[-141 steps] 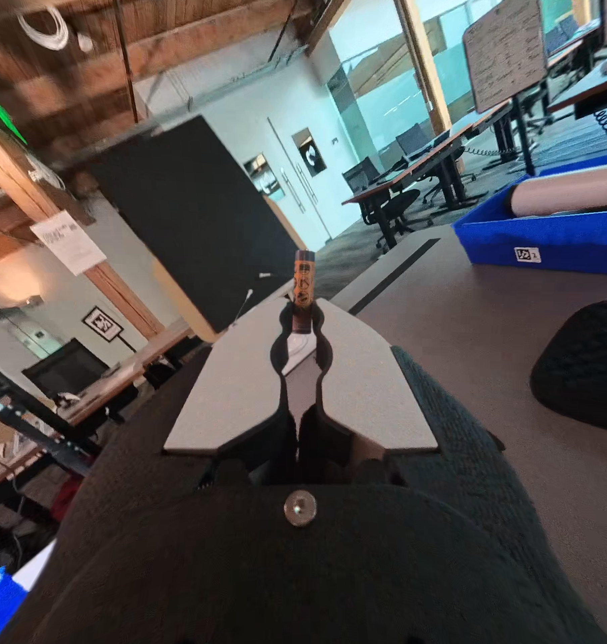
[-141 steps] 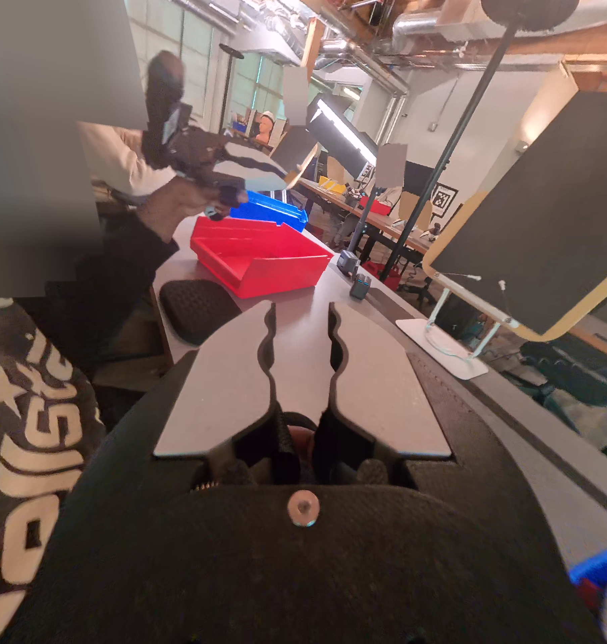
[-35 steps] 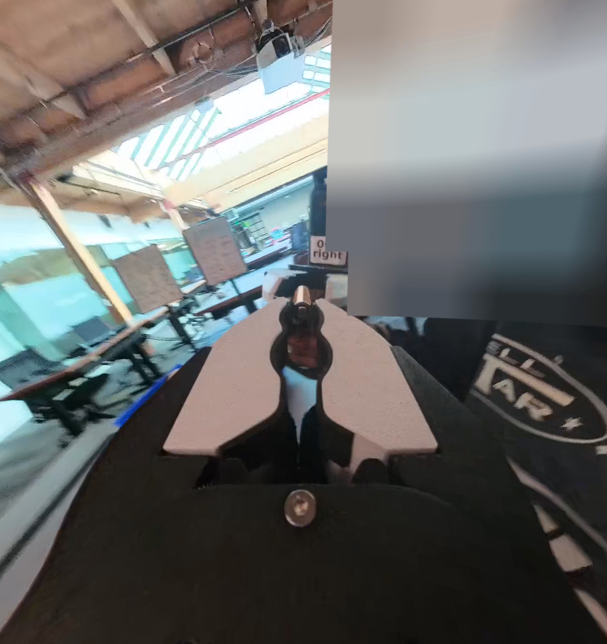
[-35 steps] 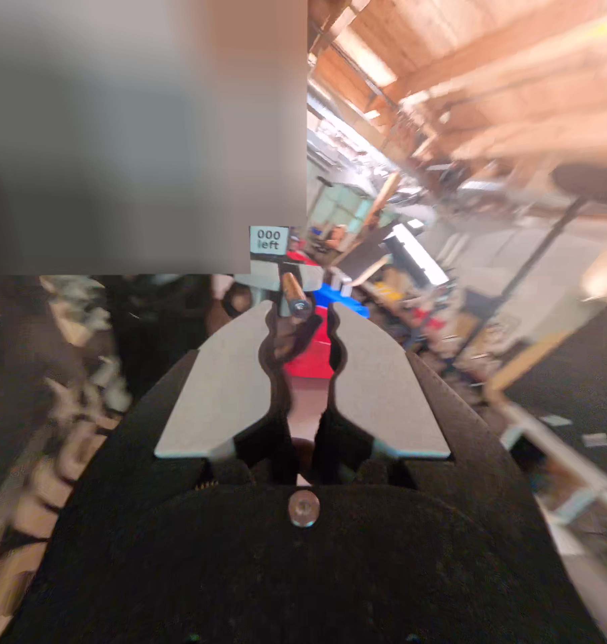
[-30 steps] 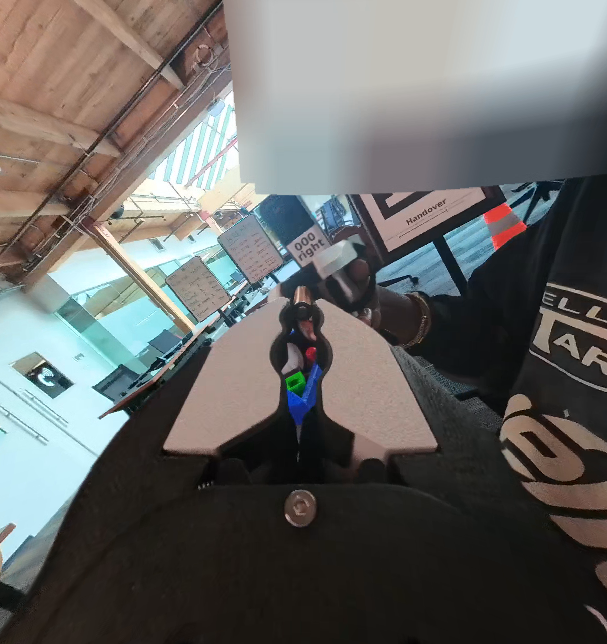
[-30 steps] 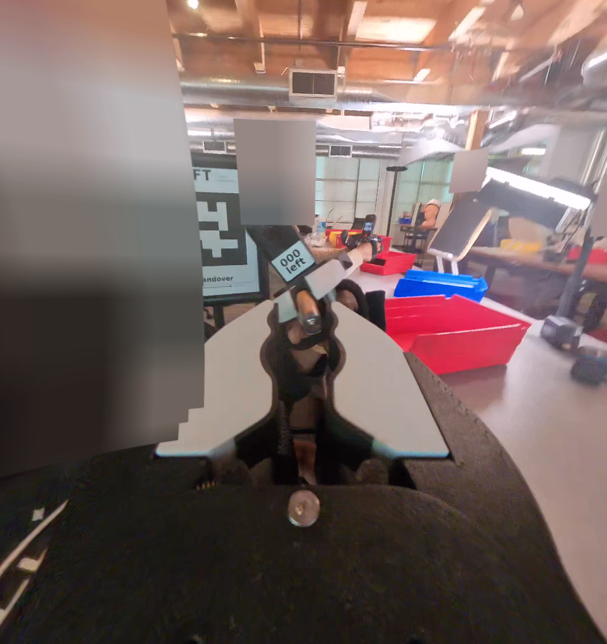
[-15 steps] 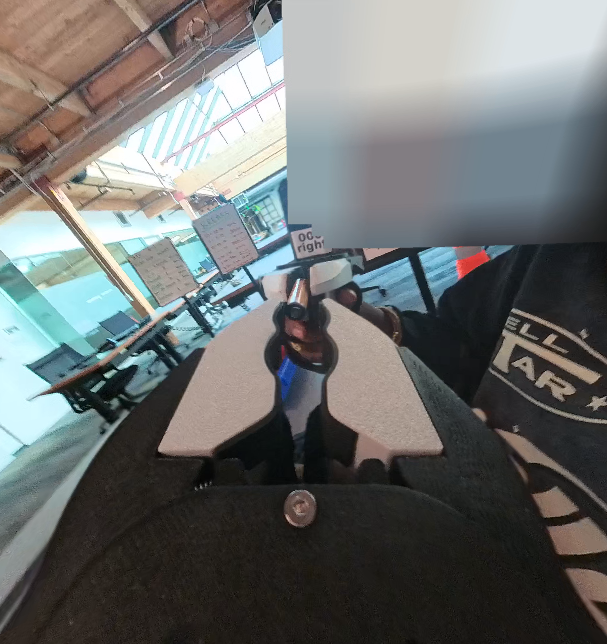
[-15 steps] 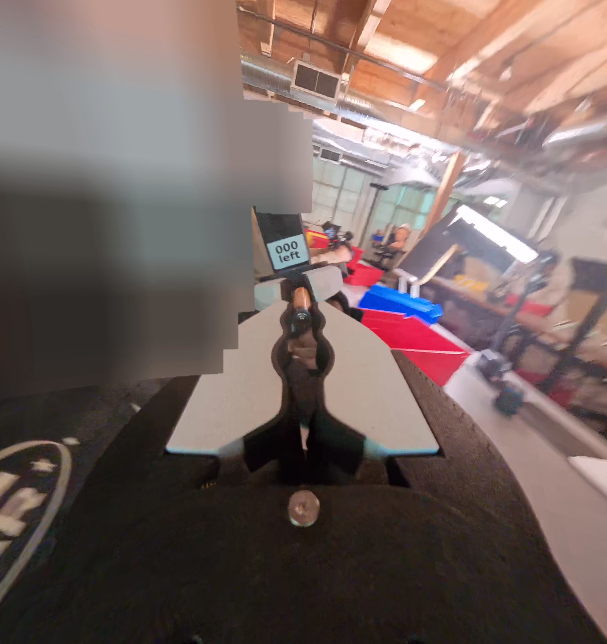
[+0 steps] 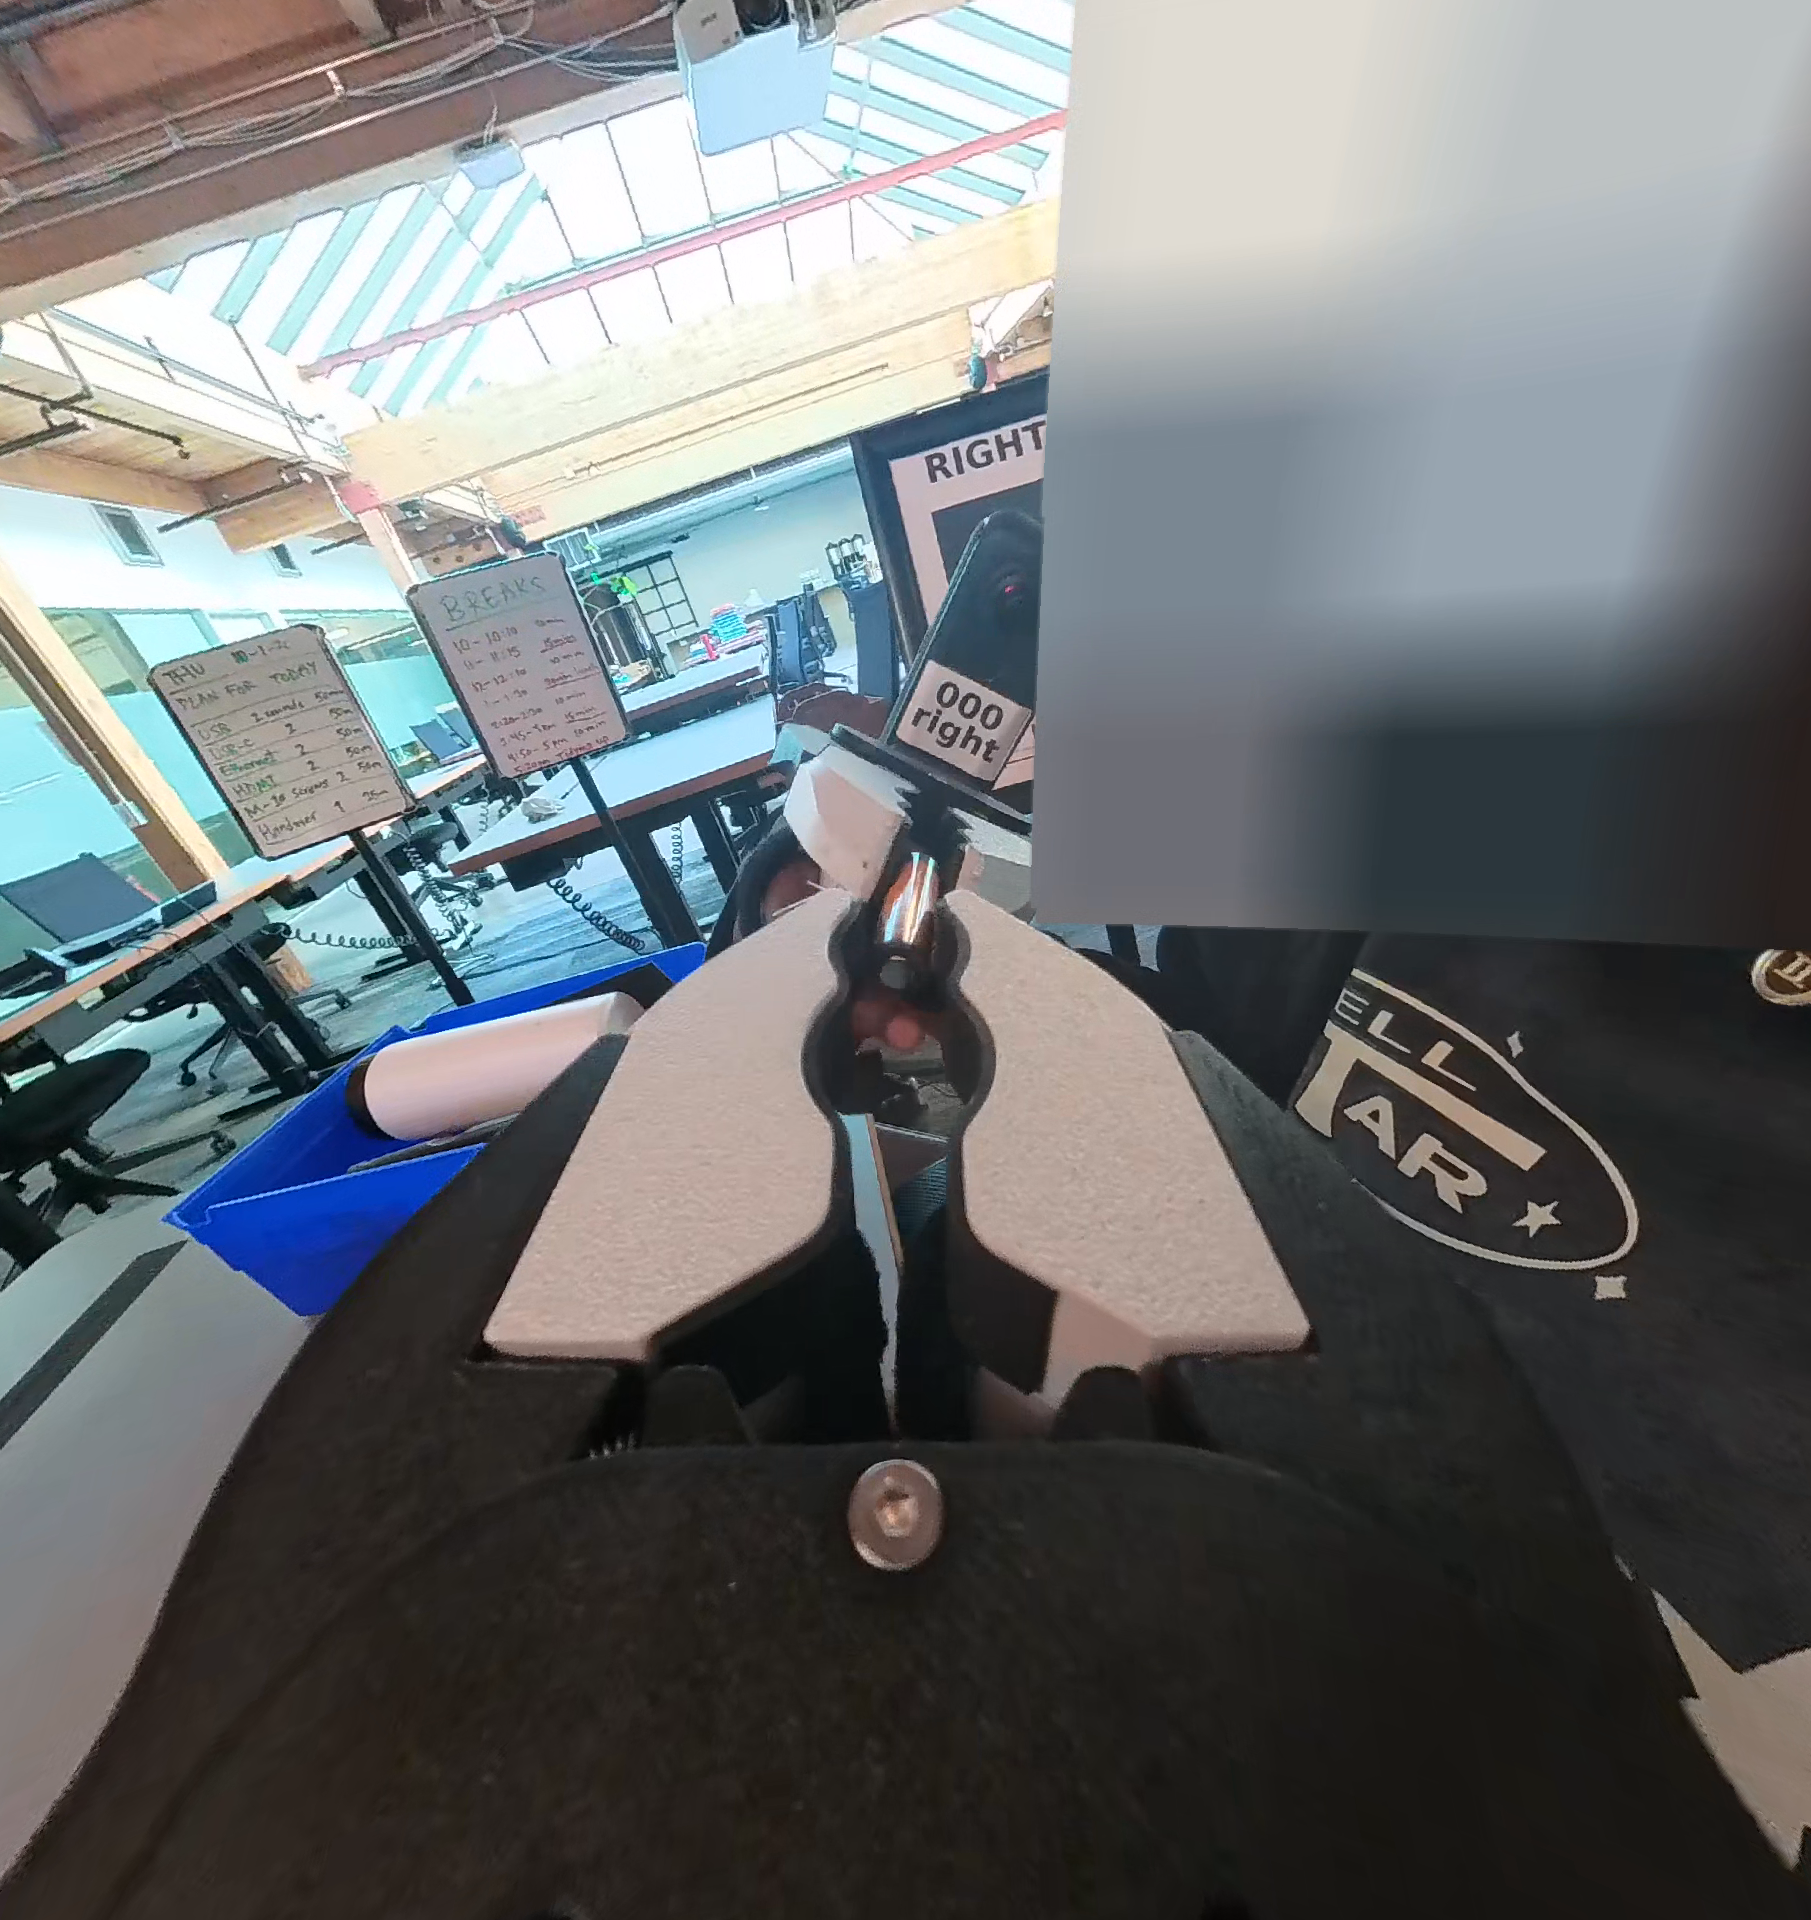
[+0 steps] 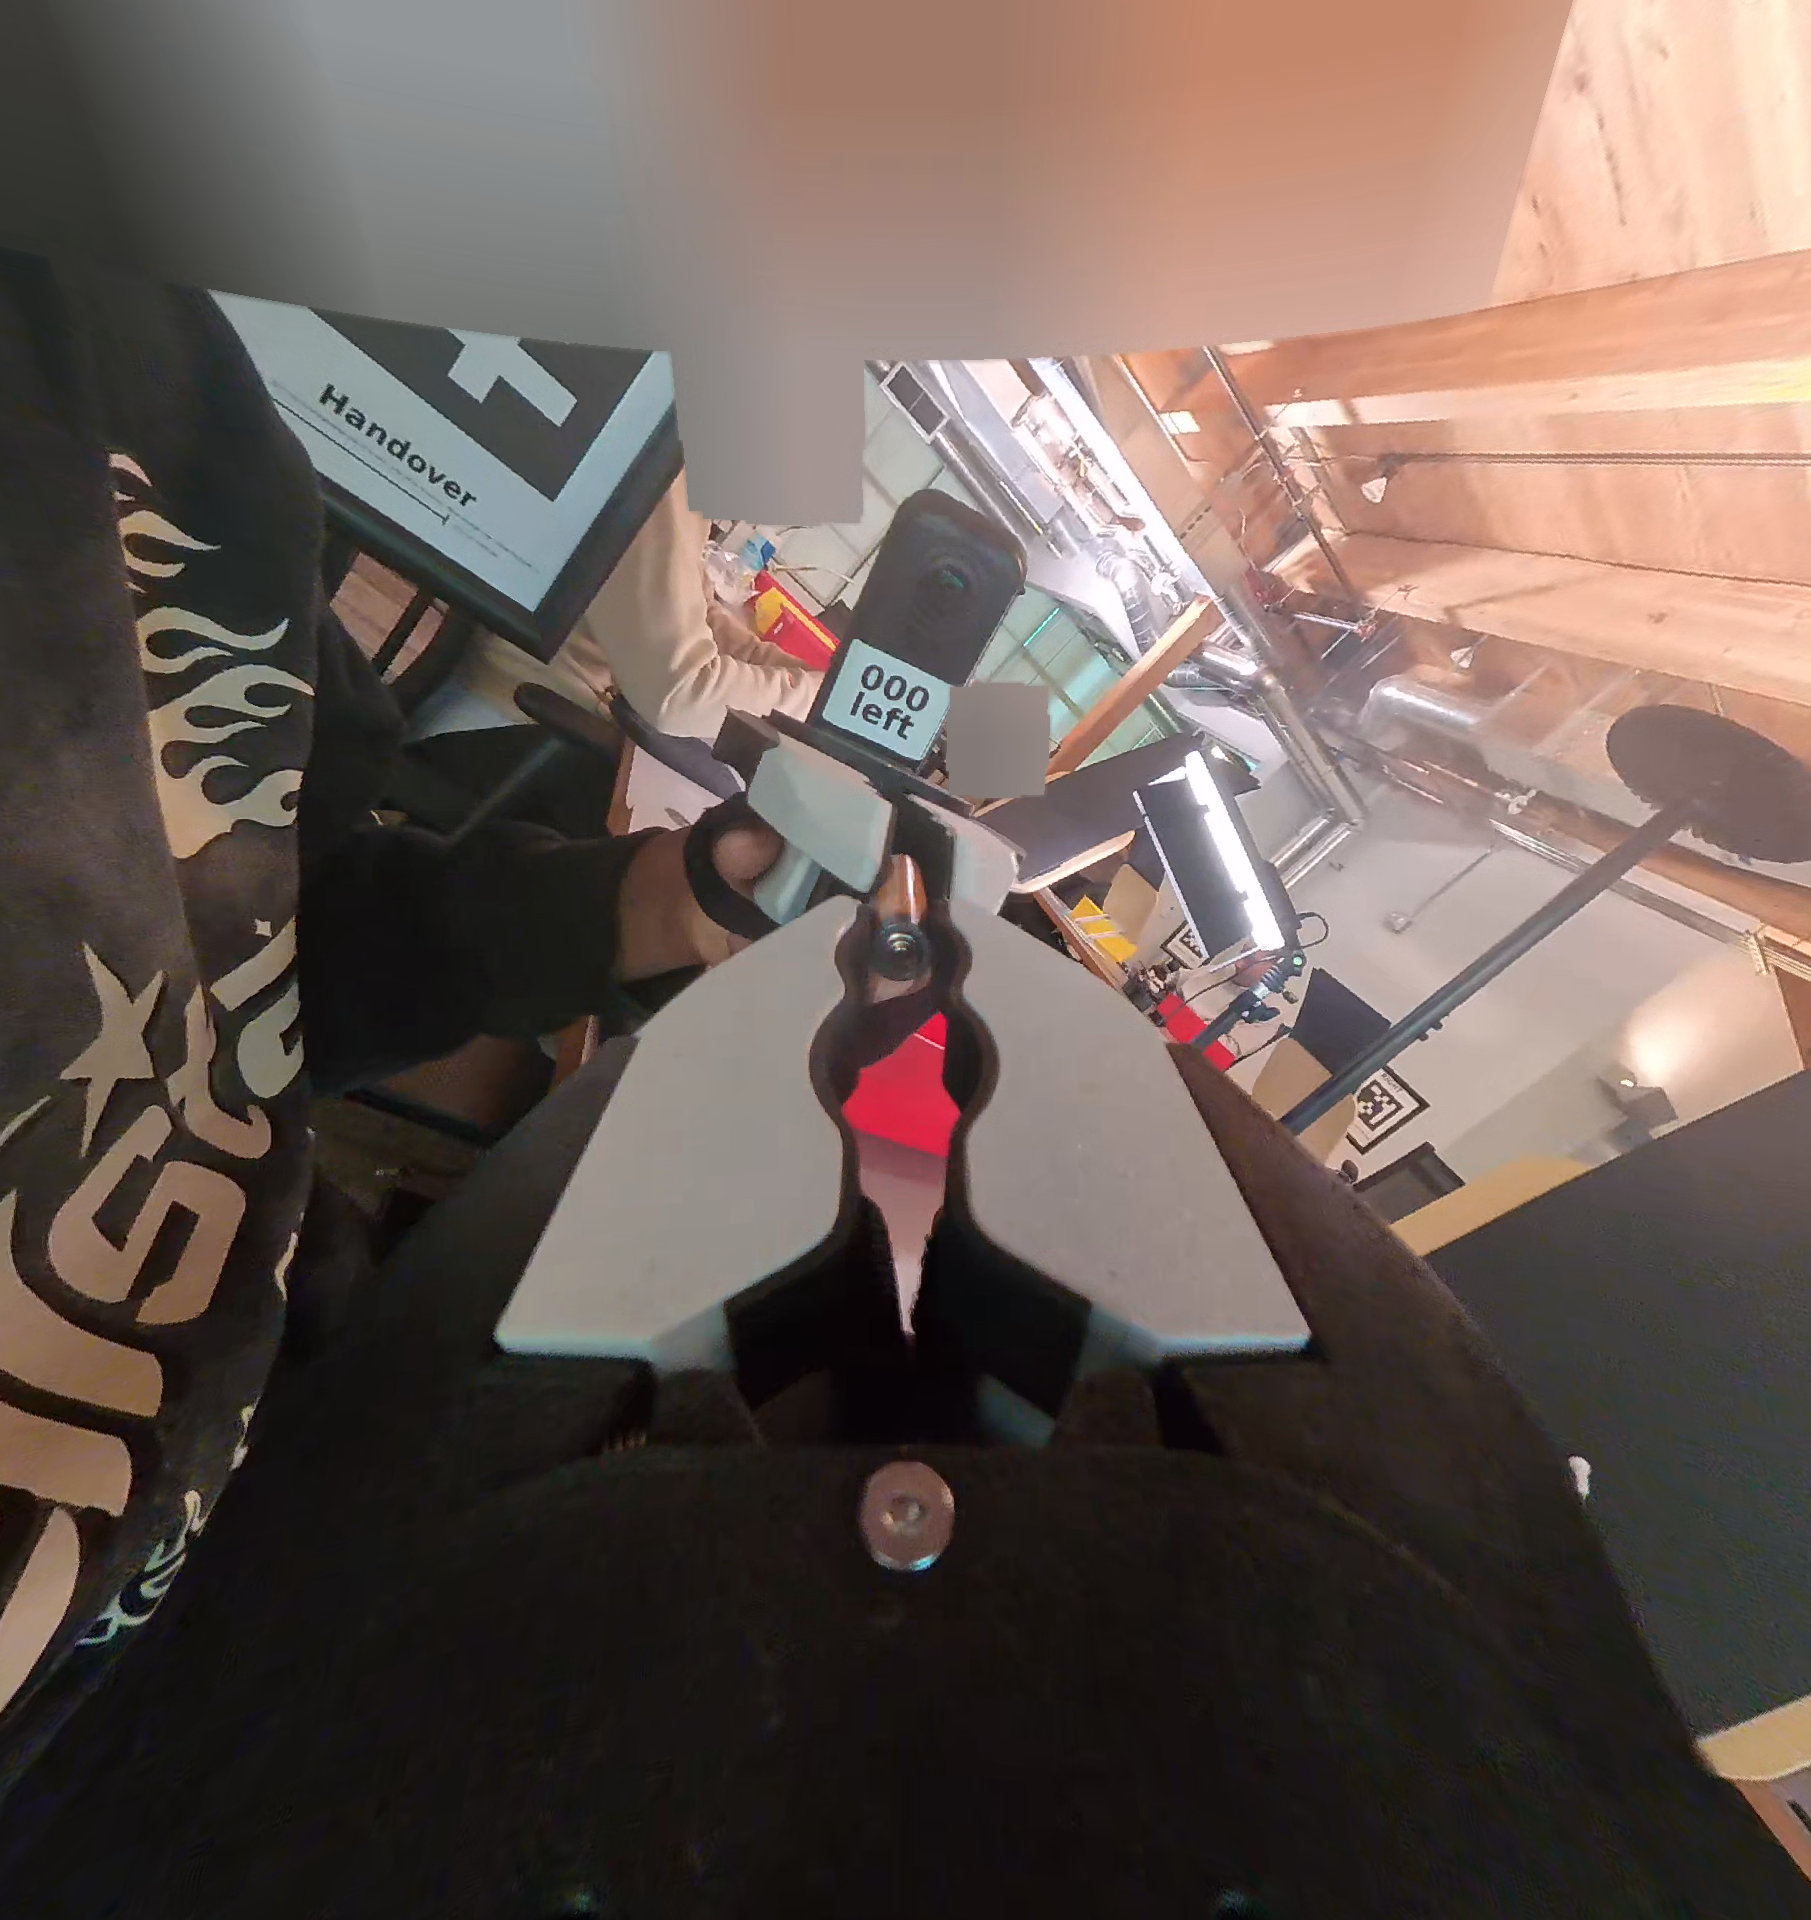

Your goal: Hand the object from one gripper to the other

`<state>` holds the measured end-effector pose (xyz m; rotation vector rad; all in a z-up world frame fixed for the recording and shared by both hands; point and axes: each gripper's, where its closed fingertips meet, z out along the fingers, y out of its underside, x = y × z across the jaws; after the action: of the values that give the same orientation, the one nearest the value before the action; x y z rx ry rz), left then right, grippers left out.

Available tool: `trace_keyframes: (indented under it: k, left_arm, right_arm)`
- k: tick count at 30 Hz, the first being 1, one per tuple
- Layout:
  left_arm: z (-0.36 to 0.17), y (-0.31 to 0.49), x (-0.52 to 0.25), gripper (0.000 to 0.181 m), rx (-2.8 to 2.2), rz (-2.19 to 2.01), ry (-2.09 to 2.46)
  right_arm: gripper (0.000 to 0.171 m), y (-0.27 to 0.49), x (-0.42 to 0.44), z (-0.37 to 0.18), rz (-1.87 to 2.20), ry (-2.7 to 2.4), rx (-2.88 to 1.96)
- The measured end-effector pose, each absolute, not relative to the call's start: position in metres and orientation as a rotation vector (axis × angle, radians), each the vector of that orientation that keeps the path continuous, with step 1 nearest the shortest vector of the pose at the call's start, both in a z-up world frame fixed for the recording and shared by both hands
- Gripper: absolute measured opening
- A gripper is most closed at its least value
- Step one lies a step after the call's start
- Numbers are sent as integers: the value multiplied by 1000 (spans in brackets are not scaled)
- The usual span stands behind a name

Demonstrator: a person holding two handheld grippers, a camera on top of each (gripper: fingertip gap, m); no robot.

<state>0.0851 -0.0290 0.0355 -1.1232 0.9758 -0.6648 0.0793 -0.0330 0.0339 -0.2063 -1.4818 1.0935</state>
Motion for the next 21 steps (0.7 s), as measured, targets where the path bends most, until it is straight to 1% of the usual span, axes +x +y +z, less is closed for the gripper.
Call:
trace_keyframes:
  k: [7,9,15,18,21]
  left_arm:
    - [34,-29,85,17,-1128,-661,984]
    - [35,-29,85,11,-1122,-667,983]
    - [40,-28,85,10,-1082,-640,965]
    - [51,-25,81,10,-1012,-610,893]
    - [65,-24,74,10,-917,-618,789]
  right_arm:
    - [11,-34,82,37,1113,-1460,-192]
    - [11,-33,82,37,1107,-1461,-192]
    - [12,-31,82,41,1141,-1434,-227]
    - [15,-24,82,51,1239,-1345,-289]
    - [20,-19,84,65,1443,-1226,-343]
